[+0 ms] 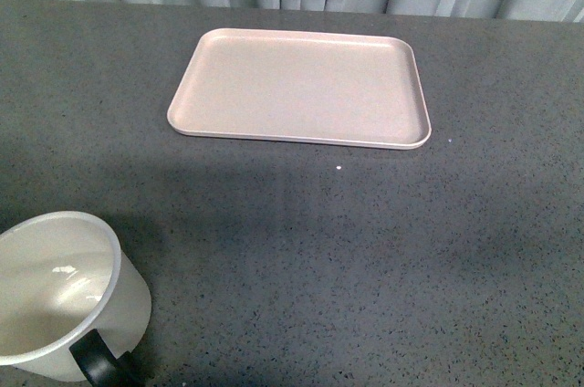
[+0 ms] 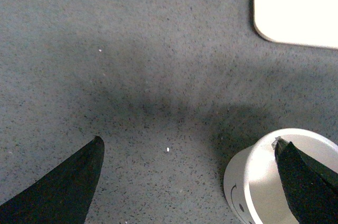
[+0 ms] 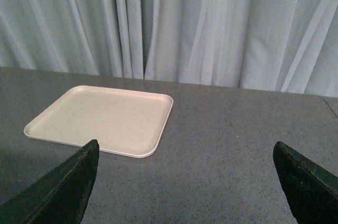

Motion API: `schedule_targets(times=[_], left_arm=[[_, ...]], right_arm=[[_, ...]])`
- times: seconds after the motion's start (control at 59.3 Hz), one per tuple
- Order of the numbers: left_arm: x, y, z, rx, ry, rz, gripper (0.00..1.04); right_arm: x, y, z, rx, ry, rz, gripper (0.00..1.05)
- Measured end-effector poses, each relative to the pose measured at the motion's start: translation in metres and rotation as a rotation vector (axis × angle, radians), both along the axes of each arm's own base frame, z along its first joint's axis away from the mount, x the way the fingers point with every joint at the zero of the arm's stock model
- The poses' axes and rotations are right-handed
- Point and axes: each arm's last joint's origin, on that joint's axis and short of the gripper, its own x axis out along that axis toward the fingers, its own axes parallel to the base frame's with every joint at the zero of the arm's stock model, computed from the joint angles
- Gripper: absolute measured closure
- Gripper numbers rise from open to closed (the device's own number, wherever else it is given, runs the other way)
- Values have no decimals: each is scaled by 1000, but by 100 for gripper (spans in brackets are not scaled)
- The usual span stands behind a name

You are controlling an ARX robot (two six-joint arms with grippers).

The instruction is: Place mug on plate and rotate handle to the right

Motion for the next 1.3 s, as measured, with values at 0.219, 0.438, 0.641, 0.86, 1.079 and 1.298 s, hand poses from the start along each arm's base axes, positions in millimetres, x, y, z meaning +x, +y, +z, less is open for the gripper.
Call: schedule_targets(times=[0.219, 0.438, 0.641, 0.86, 1.079, 1.298], left_arm=[[13, -16, -14, 17, 63, -59, 9], [20, -27, -21, 20, 92, -94, 9], [25, -20, -30, 20, 129, -58, 9], [28, -18, -35, 5, 148, -78, 9], [32, -20, -47, -24, 190, -122, 9], [34, -18, -60, -15, 247, -125, 23]], right_arm=[[0, 0, 0, 0, 0, 0, 9], [0, 0, 0, 0, 0, 0, 9], [0, 0, 0, 0, 0, 0, 9], [0, 0, 0, 0, 0, 0, 9], [0, 0, 0, 0, 0, 0, 9], [0, 0, 0, 0, 0, 0, 9]])
